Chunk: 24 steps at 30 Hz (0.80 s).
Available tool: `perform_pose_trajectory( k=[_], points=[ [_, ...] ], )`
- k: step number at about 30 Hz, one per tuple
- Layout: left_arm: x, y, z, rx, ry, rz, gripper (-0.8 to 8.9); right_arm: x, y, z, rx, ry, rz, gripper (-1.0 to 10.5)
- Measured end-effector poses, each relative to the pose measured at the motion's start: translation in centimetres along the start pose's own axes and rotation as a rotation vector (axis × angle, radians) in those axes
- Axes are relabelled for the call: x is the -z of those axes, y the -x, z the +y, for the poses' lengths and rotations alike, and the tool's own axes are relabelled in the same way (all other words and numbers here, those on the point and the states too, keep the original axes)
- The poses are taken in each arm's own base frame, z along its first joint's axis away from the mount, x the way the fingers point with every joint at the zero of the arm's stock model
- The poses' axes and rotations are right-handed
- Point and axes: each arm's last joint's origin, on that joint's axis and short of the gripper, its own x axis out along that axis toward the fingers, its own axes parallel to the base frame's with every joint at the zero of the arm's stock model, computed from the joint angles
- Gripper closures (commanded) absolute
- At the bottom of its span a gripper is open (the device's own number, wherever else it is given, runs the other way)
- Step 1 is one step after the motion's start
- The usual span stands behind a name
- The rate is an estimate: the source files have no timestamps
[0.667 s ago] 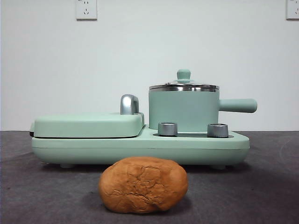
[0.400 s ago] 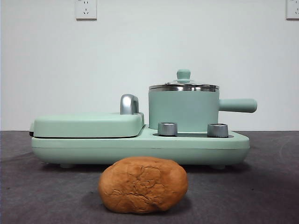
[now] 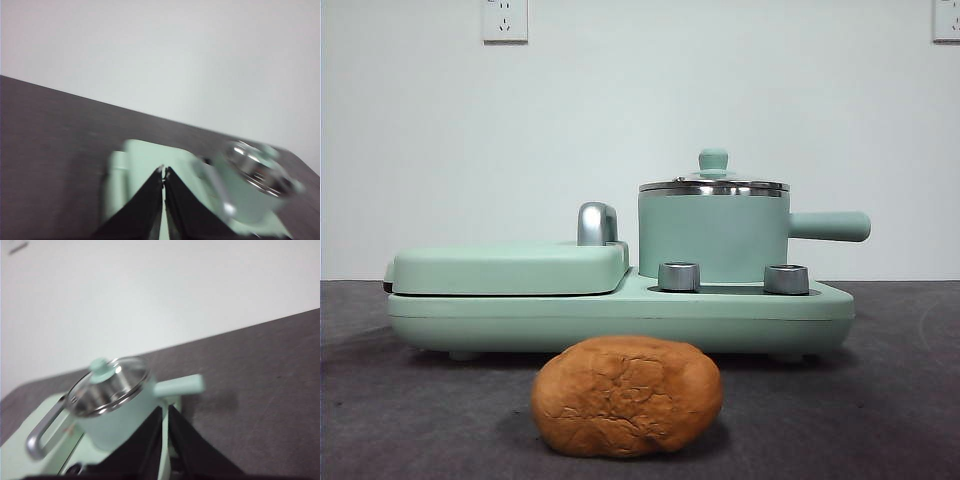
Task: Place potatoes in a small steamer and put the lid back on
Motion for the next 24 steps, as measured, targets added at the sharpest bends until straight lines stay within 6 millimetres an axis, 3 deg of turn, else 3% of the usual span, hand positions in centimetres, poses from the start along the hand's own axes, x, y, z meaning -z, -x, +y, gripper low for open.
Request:
perform_pose_trajectory(
  k=[6, 13, 24],
  points=[
    [-1.7, -2.1, -0.5, 0.163, -0.074, 0.129, 8.04, -2.0, -0.8, 0.8, -0.059, 0.120, 0.136, 9.3],
    [-2.6, -5.0, -0.5, 0.238, -0.189, 0.270, 8.05, -3.3, -2.7, 1.1, -0.109, 0.321, 0.305, 9.3],
    [-3.0, -9.1, -2.2, 0.336, -0.611, 0.385, 8.07, -4.0, -5.6, 1.8, -0.190, 0.535, 0.430, 9.3]
  ],
)
